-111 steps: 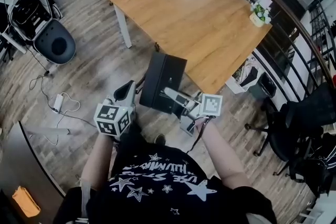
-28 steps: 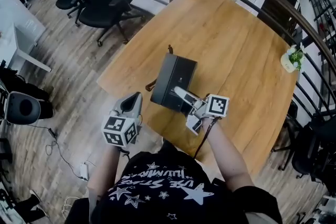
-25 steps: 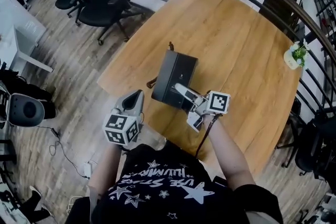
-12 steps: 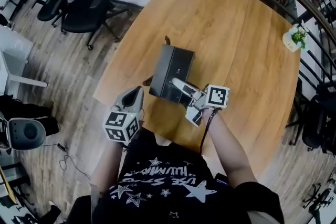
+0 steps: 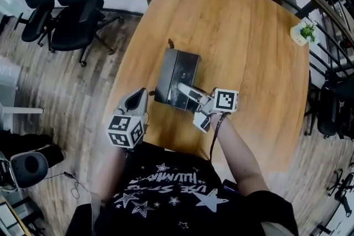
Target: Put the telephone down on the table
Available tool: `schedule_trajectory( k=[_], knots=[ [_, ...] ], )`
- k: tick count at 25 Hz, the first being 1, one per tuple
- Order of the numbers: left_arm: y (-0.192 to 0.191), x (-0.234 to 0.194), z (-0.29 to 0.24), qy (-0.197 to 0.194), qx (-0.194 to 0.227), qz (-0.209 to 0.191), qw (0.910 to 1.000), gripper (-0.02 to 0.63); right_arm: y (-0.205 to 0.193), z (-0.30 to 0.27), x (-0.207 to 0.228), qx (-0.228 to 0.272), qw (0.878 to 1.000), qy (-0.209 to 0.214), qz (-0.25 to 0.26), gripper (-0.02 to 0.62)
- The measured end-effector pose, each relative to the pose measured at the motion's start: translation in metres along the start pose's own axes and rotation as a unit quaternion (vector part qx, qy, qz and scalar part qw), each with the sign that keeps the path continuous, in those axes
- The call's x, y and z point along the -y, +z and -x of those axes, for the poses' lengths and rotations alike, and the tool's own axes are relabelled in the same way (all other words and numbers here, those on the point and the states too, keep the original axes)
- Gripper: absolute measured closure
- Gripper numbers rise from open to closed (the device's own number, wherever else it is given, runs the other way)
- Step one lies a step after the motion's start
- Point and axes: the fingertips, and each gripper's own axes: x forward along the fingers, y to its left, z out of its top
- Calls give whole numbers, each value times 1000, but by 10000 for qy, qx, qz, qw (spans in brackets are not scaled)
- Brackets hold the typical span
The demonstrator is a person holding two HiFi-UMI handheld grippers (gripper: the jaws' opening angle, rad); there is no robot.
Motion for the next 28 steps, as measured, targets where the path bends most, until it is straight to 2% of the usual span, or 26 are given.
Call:
schedule_trajectory(
  k=[8, 13, 17, 20, 28],
  knots=[
    [5, -23, -17, -268, -123, -122, 9995, 604, 4, -27, 9, 56, 9999, -115, 113, 420],
    [2, -25, -22, -386, -218, -128, 9989, 604, -1, -31, 21, 133, 9991, -377, -134, 420],
    [0, -24, -26, -424, -246, -104, 9987, 603, 4, -33, 26, 271, 9988, -407, 22, 420],
    [-2, -20, -27, -432, -267, -109, 9987, 604, 2, -27, 33, 272, 9977, -612, -85, 422],
    [-11, -16, -26, -402, -330, -11, 9986, 604, -2, -26, 39, 305, 9959, -848, 26, 425]
  ],
)
